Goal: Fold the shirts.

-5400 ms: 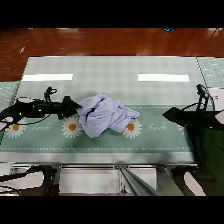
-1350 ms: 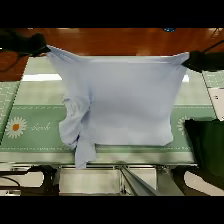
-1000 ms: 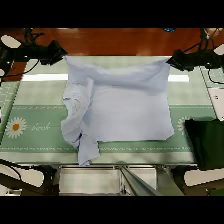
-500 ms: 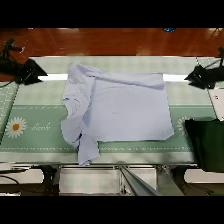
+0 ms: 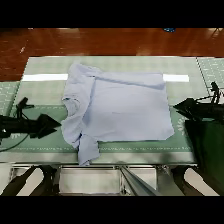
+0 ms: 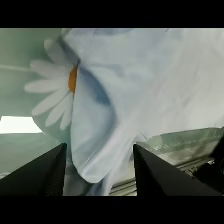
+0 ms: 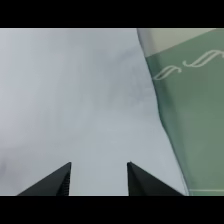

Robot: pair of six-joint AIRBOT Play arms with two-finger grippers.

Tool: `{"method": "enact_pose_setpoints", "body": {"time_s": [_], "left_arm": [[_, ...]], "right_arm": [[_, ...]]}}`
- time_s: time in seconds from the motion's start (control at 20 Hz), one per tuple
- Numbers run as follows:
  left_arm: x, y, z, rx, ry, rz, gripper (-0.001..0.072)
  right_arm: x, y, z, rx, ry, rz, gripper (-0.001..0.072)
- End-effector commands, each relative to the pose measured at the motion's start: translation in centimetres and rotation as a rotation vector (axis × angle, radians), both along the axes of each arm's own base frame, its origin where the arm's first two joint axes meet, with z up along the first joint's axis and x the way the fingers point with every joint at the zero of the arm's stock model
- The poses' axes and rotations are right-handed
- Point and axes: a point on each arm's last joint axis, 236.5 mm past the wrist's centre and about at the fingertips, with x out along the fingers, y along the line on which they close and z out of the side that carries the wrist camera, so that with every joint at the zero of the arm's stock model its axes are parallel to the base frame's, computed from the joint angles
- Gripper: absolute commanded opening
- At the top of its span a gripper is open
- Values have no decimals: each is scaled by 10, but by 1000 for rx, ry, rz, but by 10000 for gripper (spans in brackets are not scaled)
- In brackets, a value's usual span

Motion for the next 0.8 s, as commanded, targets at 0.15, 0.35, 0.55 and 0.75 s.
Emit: {"method": "enact_pose_setpoints", "body": {"time_s": [0.15, 0.35, 0.55, 0.75], "left_arm": [[-35, -40, -13, -88, 52, -50, 508], [-38, -51, -25, -52, 64, -80, 508], [-41, -50, -45, -18, 79, -28, 508], [-36, -41, -61, 29, 62, 30, 300]], "right_arm": [[-13, 16, 6, 41, -15, 27, 410], [-13, 16, 6, 42, -14, 27, 410], [-15, 18, 6, 50, -7, 30, 410], [-14, 17, 6, 54, -3, 17, 410]]}}
